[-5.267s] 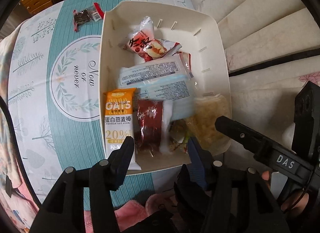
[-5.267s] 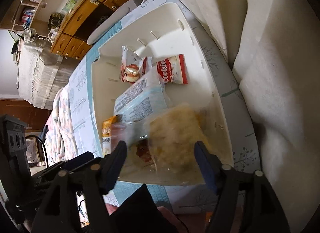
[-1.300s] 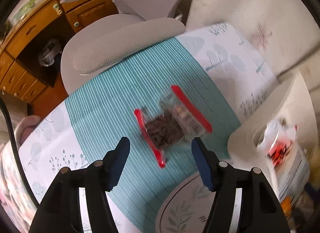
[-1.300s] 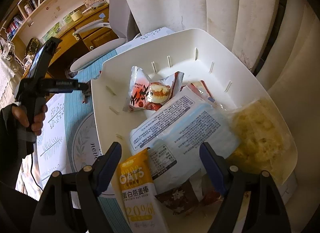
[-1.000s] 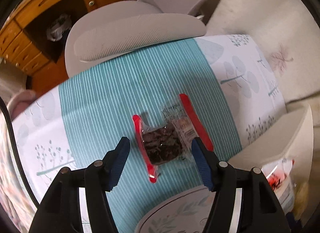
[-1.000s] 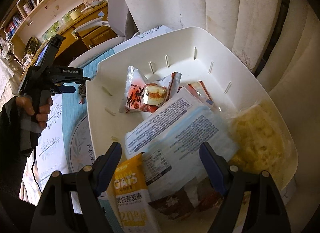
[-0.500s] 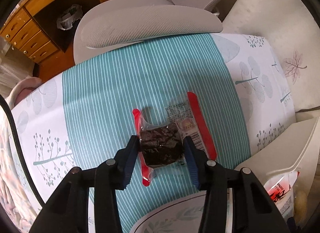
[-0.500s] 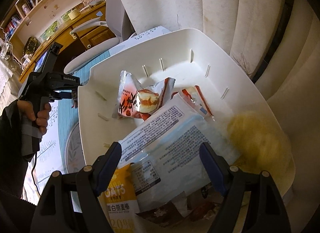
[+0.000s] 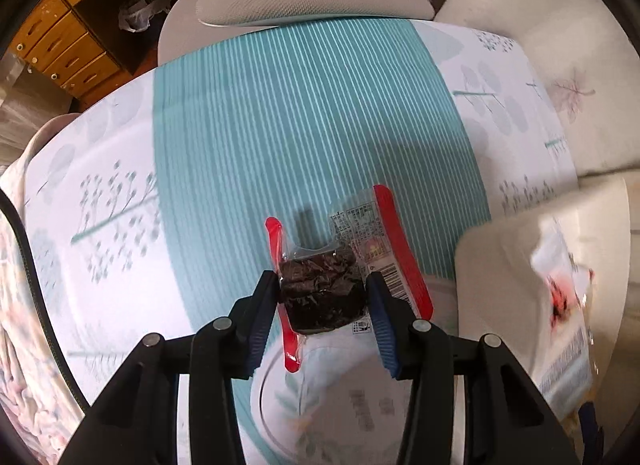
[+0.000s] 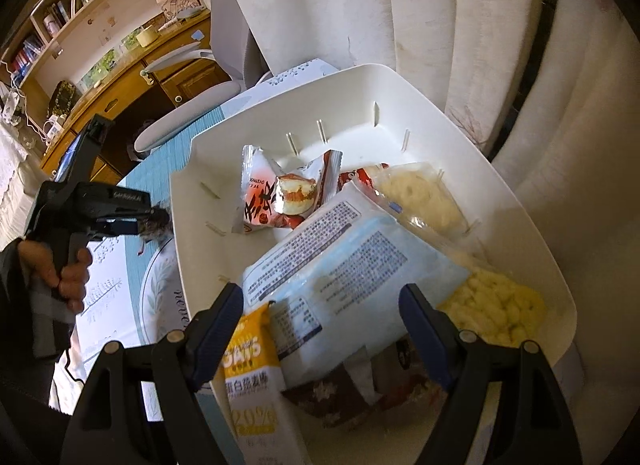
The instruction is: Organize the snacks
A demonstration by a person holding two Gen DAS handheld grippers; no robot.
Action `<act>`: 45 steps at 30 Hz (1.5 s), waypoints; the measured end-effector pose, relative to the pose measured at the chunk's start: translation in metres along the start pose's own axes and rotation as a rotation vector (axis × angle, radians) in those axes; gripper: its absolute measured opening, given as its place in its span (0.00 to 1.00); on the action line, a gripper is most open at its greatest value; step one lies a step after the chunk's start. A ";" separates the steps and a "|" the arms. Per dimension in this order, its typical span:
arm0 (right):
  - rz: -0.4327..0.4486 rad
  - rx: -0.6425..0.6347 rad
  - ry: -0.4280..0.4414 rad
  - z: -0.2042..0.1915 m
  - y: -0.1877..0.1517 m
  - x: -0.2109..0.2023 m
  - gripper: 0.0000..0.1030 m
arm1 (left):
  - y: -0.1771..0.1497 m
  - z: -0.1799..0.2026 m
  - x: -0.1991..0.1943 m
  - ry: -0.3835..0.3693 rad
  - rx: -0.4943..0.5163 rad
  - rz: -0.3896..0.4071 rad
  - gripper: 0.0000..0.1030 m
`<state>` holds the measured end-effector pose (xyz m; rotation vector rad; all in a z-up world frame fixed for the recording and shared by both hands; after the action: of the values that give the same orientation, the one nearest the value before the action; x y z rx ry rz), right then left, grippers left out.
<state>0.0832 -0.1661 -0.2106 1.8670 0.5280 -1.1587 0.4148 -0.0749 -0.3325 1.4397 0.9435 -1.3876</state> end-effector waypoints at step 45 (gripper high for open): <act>0.146 0.119 -0.086 0.041 -0.095 -0.132 0.79 | -0.175 0.120 -0.167 -0.223 0.377 0.217 0.75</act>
<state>-0.0689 -0.1379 -0.1462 1.9129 0.2754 -1.1883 0.1986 -0.1253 -0.1792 1.5660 0.3828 -1.5756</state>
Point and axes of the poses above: each gripper's, at about its wrist camera, not at the fingertips, and x roughly the way its jaws point, z to its right, y to its top, the point moved 6 cm from there along x, roughly the way its jaws point, and after that the axes turned 7 degrees about y, right-handed, at the moved point
